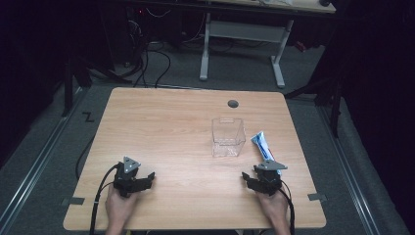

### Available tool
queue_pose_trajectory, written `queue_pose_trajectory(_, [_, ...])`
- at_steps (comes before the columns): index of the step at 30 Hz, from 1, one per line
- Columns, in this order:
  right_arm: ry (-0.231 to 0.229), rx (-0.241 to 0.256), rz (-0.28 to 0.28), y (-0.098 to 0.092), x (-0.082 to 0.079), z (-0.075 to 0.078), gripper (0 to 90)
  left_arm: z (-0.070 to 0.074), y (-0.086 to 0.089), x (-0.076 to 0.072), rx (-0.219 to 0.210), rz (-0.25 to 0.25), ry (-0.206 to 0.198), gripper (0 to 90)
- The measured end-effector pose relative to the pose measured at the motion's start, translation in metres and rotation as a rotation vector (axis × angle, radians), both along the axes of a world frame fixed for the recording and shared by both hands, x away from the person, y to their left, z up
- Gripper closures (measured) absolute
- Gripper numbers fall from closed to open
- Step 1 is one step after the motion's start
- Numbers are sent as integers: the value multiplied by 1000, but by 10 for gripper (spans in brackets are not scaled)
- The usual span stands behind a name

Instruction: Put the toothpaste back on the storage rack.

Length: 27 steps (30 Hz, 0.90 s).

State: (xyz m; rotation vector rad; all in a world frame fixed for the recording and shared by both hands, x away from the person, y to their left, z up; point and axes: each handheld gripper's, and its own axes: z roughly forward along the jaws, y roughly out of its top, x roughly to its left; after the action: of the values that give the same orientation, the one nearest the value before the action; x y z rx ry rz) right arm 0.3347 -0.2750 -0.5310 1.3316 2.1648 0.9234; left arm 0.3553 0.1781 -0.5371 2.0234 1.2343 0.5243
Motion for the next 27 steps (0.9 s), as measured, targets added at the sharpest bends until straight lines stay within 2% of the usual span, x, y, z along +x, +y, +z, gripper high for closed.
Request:
queue_pose_trajectory(18, [5, 10, -1, 0, 0, 0, 396, 0, 0, 0, 2, -1, 1, 223])
queue_pose_trajectory(21, [1, -1, 2, 1, -1, 0, 393, 0, 0, 0, 1, 2, 1, 222])
queue_pose_trajectory(27, [2, -1, -15, 1, -2, 0, 383, 0, 0, 0, 1, 2, 1, 223])
